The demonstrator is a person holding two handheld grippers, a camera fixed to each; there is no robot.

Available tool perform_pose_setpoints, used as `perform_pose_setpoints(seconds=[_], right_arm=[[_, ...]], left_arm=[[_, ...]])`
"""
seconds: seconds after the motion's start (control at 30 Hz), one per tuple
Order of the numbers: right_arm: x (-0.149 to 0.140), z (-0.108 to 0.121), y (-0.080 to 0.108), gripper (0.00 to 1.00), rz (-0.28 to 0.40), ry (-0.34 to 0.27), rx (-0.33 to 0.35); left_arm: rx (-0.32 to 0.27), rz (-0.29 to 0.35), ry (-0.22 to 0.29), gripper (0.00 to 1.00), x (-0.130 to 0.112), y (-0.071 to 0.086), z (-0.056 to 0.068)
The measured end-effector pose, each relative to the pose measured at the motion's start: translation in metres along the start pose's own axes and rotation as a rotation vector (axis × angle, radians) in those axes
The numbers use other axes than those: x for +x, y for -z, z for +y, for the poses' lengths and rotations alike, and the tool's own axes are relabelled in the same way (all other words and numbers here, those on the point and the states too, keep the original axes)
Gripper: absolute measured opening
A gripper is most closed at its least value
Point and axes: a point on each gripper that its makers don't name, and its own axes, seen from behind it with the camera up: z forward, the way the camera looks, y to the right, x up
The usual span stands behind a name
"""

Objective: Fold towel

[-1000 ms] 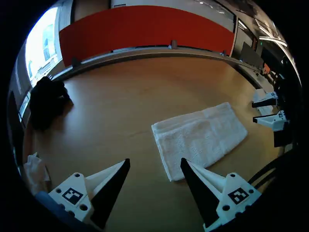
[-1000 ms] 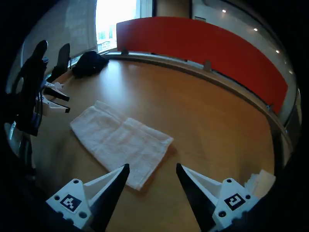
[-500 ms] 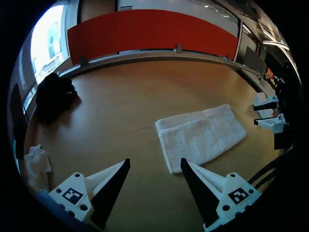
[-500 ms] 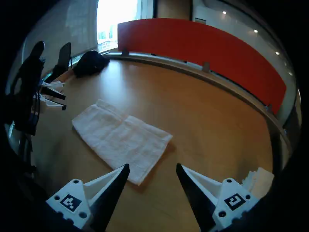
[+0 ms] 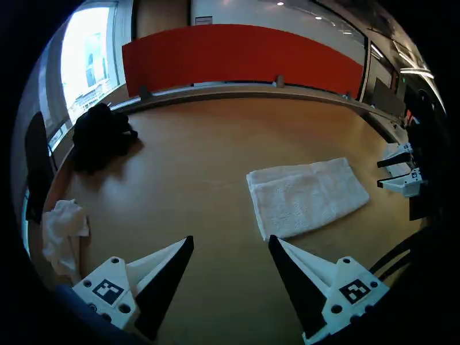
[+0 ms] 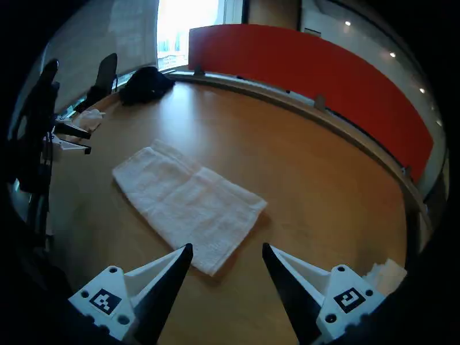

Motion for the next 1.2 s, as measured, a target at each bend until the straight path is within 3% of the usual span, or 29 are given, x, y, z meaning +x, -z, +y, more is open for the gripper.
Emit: perform_pose_setpoints(seconds=[0.77,1.2], right_arm=[[-0.023,-0.012,-0.018,0.92,-0.071,0.079,0.059],[-0.05,-0.016,-0.028,0.75,-0.143,0.121,0.088]], left_arm=[[0.05,0.041,0.077,0.97,-0.04,0.032,-0.004],[0.081,0.035,0.104,0.97,-0.063,0.052,-0.008]])
